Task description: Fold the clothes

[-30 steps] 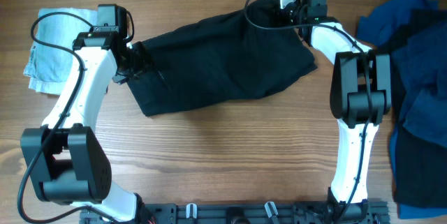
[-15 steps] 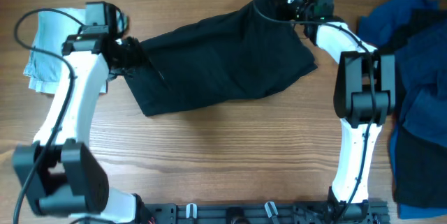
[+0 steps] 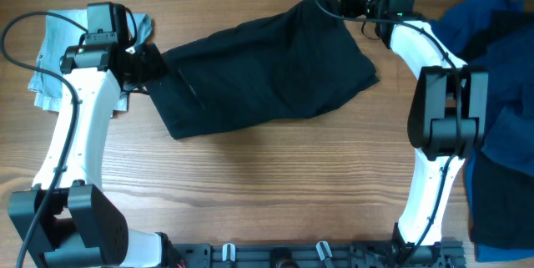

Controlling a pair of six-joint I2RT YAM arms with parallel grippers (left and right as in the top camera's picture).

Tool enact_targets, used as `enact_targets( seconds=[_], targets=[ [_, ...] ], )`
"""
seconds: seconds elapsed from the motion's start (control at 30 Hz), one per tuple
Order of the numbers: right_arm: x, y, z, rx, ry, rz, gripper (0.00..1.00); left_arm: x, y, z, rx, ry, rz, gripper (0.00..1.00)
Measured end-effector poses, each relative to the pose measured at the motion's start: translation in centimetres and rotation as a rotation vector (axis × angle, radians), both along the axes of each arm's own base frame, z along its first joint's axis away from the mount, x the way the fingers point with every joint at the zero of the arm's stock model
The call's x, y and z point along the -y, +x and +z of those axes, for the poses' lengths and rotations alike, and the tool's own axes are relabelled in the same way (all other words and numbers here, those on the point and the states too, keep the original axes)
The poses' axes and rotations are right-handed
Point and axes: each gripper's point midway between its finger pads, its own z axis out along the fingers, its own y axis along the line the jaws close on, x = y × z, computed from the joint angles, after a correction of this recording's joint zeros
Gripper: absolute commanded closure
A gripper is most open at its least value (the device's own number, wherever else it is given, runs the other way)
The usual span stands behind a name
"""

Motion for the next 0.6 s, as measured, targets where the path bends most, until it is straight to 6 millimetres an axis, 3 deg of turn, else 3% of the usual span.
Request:
enact_targets(
  seconds=[0.2, 0.43, 0.53, 0.57, 0.6],
  targets=[
    [-1.4, -0.4, -3.5, -0.032, 0.027, 0.075, 0.34, 0.0, -0.2, -0.1, -0.008, -0.001, 0.000, 0.23],
    [-4.9, -0.7, -4.3, -0.001, 0.028, 0.143, 0.41, 0.0, -0.4, -0.2, -0.019, -0.002, 0.000, 0.23],
    [-6.5, -1.1, -5.6, -0.020, 0.015, 0.158, 0.41, 0.0, -0.5, -0.2, -0.022, -0.002, 0.000, 0.23],
    [-6.7, -1.1, -5.9, -0.025, 0.006, 0.151, 0.44, 0.0, -0.6, -0.2, -0.026, -0.002, 0.000, 0.23],
    [-6.7, -1.0, -6.2, -0.027, -0.004, 0.140, 0.54, 0.0, -0.7, -0.3, -0.030, -0.002, 0.000, 0.23]
  ],
)
